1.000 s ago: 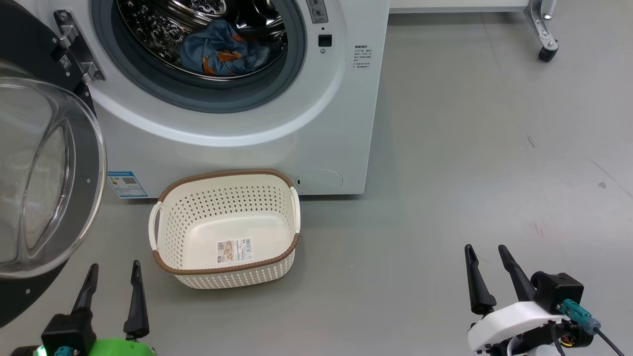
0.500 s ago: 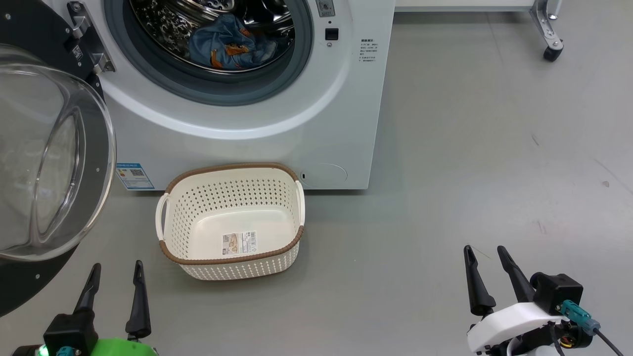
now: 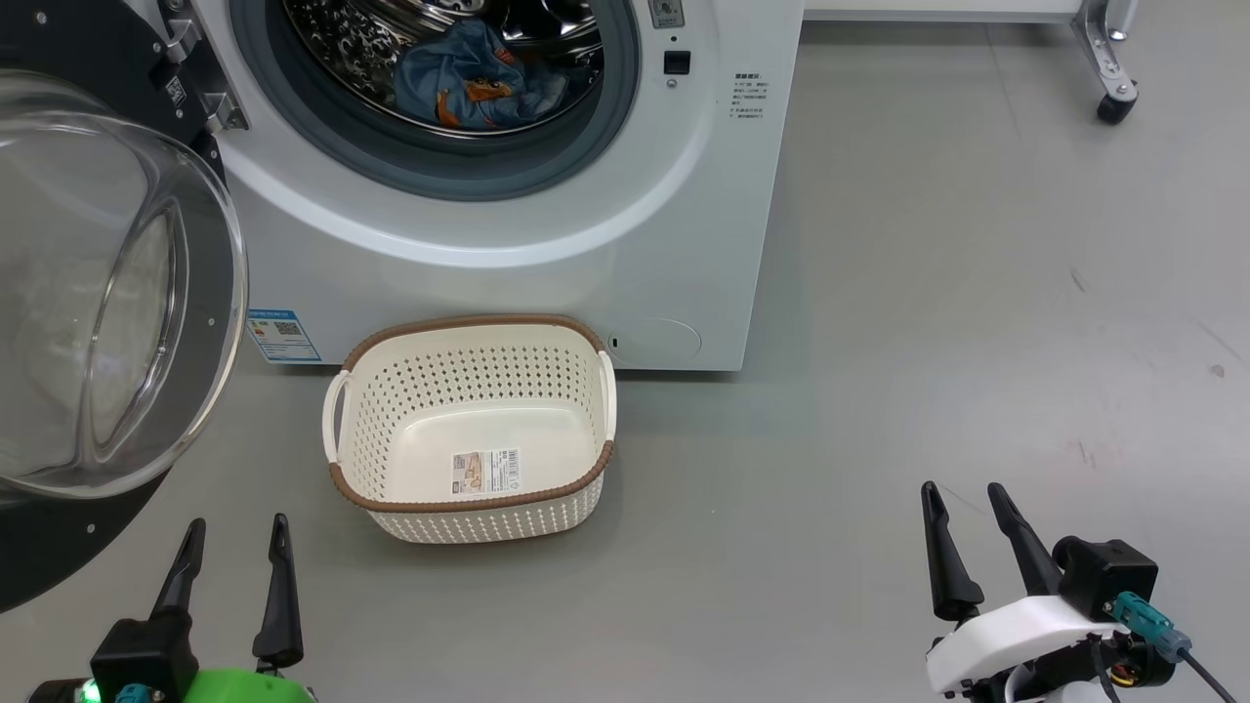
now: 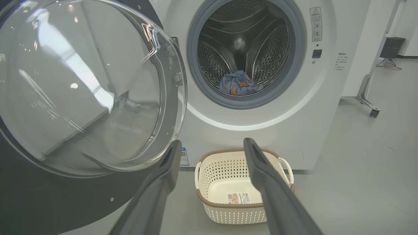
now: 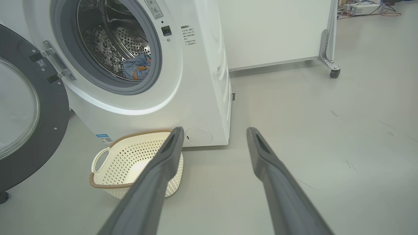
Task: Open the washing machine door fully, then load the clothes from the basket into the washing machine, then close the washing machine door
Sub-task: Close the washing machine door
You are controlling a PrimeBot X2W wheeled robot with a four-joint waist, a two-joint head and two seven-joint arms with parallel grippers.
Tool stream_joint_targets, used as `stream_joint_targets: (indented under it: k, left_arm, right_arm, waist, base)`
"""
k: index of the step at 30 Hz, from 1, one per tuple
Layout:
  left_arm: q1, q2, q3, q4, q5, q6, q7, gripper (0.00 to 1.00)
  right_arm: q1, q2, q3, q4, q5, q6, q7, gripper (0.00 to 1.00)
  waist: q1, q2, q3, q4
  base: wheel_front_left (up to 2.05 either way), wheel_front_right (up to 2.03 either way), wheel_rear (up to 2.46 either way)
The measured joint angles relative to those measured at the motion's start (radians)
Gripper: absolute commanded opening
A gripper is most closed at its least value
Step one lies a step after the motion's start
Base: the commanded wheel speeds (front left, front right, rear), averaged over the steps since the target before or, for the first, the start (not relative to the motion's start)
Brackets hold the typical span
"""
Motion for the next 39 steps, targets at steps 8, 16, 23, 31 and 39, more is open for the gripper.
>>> stream_joint_targets:
  k: [8,16,23,31,39]
  left_arm:
    - [-0.001,-0.002,0.003,0.000,0.001,-0.008,0.000,1.00]
    - [-0.002,-0.008,0.007,-0.001,0.001,-0.008,0.000,1.00]
    - [-0.005,-0.021,0.019,0.000,-0.001,-0.008,0.000,1.00]
    - [-0.006,-0.026,0.035,0.006,-0.015,-0.007,0.000,1.00]
    - [-0.006,-0.028,0.045,0.008,-0.021,0.001,0.000,1.00]
  right_arm:
    - [0.001,0.000,-0.004,-0.007,0.000,0.000,0.000,1.00]
    - [0.001,0.000,0.003,-0.015,-0.003,0.000,0.000,1.00]
    - [0.001,0.000,0.002,-0.015,-0.010,0.000,0.000,1.00]
    - [0.001,0.000,0.003,-0.015,-0.016,0.000,0.000,1.00]
    - [0.000,0.000,0.015,-0.012,-0.019,0.000,0.000,1.00]
  waist:
    - [0.0000,0.0000,0.009,0.026]
    - [0.0000,0.0000,0.013,0.050]
    - [0.0000,0.0000,0.013,0.092]
    - [0.0000,0.0000,0.013,0.150]
    - [0.0000,0.0000,0.013,0.214]
  base:
    - [0.00,0.00,0.00]
    - [0.00,0.00,0.00]
    - [0.00,0.00,0.00]
    - [0.00,0.00,0.00]
    - [0.00,0.00,0.00]
